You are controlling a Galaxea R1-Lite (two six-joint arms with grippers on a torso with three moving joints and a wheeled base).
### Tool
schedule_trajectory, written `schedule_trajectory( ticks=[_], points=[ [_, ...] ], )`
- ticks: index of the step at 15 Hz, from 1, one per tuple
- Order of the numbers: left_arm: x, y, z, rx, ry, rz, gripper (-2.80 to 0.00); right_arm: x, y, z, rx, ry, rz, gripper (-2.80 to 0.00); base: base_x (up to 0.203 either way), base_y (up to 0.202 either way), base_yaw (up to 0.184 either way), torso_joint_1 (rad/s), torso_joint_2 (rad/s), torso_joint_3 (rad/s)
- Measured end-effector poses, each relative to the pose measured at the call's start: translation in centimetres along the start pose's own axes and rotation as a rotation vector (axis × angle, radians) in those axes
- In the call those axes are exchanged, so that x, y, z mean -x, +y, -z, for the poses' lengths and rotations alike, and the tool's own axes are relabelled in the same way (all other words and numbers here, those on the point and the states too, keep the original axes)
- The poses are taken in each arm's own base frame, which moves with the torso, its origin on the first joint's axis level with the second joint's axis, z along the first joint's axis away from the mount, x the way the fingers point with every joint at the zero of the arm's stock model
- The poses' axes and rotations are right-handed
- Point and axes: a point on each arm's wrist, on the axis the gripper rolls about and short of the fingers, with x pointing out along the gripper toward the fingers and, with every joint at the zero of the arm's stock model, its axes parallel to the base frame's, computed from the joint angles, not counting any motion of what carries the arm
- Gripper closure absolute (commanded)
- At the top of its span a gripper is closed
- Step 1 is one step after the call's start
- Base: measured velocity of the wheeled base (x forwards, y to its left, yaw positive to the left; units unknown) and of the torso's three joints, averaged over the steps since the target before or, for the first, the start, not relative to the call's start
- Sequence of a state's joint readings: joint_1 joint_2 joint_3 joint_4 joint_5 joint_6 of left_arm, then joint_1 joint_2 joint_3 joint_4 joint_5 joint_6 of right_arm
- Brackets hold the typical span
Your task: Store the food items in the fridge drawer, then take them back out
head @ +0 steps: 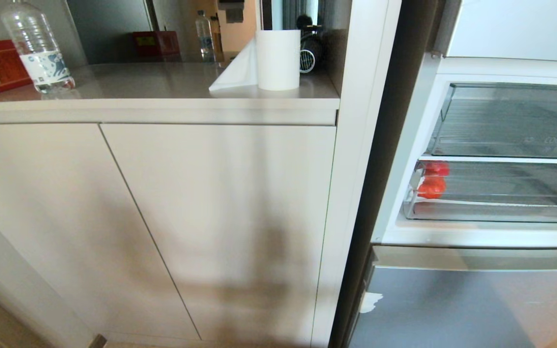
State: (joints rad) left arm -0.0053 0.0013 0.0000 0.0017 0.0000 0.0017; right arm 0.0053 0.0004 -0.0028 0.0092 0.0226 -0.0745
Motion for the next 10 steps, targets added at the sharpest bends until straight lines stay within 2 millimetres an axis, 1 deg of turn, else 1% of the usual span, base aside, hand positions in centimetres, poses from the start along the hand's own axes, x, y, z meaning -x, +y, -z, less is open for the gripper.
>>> schedule_trajectory(
  ticks=[1,2,4,5,6,8,10],
  points=[
    [0.0,0.0,0.0,0.000,0.000,-0.001,0.00,0.0,0.0,-0.1,0.000,0.005,-0.003,0.00,0.000,0.000,0.000,0.000,0.00,0.000],
    [0.0,0.0,0.0,0.000,0.000,0.000,0.00,0.1,0.0,-0.8,-0.011,0.009,-0.003,0.00,0.000,0.000,0.000,0.000,0.00,0.000],
    [0.0,0.0,0.0,0.000,0.000,-0.001,0.00,-0.2,-0.2,-3.6,-0.067,0.005,-0.016,0.00,0.000,0.000,0.000,0.000,0.00,0.000],
    [0.0,0.0,0.0,0.000,0.000,-0.001,0.00,-0.8,-0.4,-5.6,-0.109,0.023,-0.038,-0.85,0.000,0.000,0.000,0.000,0.00,0.000],
    [0.0,0.0,0.0,0.000,0.000,-0.001,0.00,-1.7,-0.4,-7.2,-0.152,0.055,-0.066,-2.80,0.000,0.000,0.000,0.000,0.00,0.000],
    [0.0,0.0,0.0,0.000,0.000,-0.001,0.00,-4.5,-0.5,-9.9,-0.220,0.114,-0.128,-2.80,0.000,0.000,0.000,0.000,0.00,0.000],
    [0.0,0.0,0.0,0.000,0.000,-0.001,0.00,-8.2,-0.6,-11.6,-0.248,0.164,-0.181,-2.80,0.000,0.000,0.000,0.000,0.00,0.000]
  ],
)
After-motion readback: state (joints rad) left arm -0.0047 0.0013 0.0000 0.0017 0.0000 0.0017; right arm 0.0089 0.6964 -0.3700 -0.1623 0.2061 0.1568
